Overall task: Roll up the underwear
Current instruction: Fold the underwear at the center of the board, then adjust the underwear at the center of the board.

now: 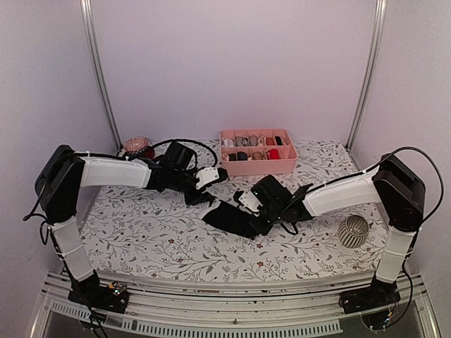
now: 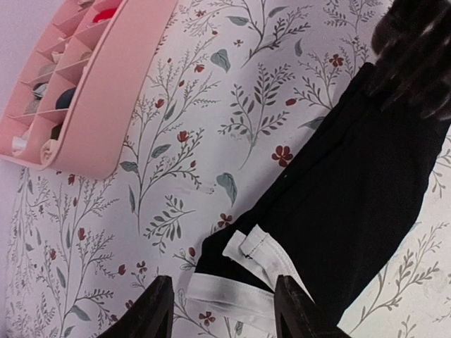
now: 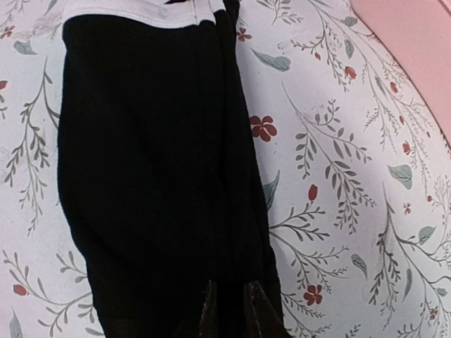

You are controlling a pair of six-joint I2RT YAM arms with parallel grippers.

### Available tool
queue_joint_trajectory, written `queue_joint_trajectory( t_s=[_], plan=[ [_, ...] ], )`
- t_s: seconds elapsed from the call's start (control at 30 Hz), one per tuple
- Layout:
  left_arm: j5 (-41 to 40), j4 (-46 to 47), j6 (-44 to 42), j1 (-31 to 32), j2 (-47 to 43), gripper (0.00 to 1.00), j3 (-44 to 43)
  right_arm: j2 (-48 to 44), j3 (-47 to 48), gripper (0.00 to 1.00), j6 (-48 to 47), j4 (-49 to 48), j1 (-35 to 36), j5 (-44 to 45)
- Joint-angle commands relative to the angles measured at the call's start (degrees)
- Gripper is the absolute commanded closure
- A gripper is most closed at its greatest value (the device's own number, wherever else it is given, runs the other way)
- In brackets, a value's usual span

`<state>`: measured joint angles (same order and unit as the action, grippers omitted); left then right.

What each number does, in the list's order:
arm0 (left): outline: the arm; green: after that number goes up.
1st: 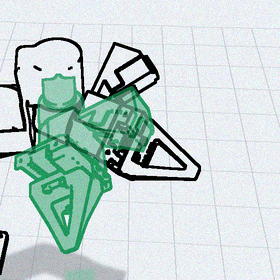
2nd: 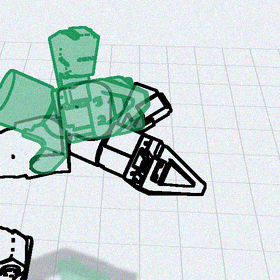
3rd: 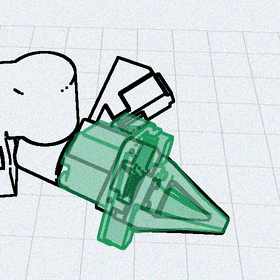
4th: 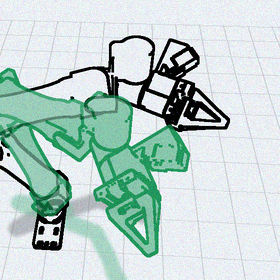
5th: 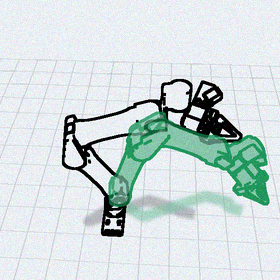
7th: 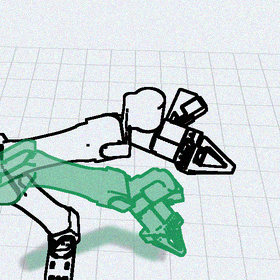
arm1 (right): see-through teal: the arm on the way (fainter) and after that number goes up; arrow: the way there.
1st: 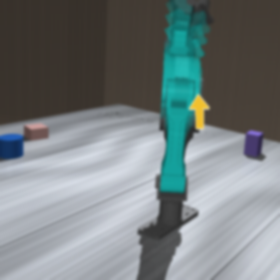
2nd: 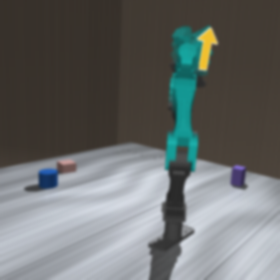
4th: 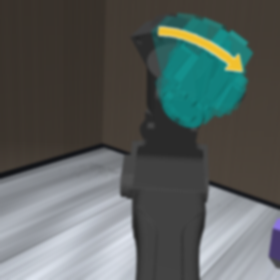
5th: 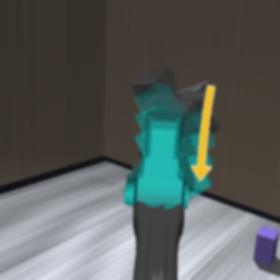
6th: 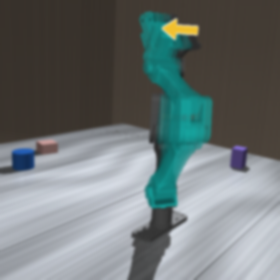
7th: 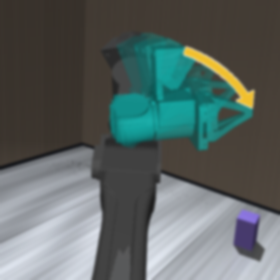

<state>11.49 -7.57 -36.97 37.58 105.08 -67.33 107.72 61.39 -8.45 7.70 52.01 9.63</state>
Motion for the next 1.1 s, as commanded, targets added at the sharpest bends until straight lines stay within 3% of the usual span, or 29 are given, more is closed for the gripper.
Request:
queue_joint_trajectory(
  t_s=[0.0, 0.07, 0.17, 0.4, 0.47, 0.83, 1.07],
  plan=[
    [1.62, -1.92, -0.22, 0.98, 3.35, 0.47, -2.19, -6.99, -0.83, 0.80, 0.01, -0.73, -0.50, 0.53],
    [1.49, -2.19, 0.30, 1.03, 4.18, 0.46, -3.02, -8.19, -0.22, 0.72, 0.10, -0.11, -0.50, 1.49],
    [2.20, -1.91, 0.34, 1.17, 4.34, 0.46, -3.15, -9.27, 0.09, 0.71, 0.11, 0.57, -0.49, 0.98],
    [3.81, -3.35, 0.64, 1.26, 6.66, 0.46, -5.17, -9.70, -1.82, 0.86, -1.23, -0.43, 0.90, -4.59],
    [3.55, -3.31, 0.93, 1.26, 8.19, 0.51, -6.04, -8.33, -1.49, 0.90, -1.63, -0.01, 1.43, -5.10],
    [-3.82, 0.39, 1.61, 1.40, 13.14, 0.59, -6.61, -1.51, -0.64, 0.94, -0.42, 3.52, 1.94, -5.32],
    [-9.95, 1.93, 2.39, 1.35, 15.42, 0.58, -7.45, -0.65, -1.88, 0.96, 0.10, 6.56, 1.88, -3.91]
  ],
)
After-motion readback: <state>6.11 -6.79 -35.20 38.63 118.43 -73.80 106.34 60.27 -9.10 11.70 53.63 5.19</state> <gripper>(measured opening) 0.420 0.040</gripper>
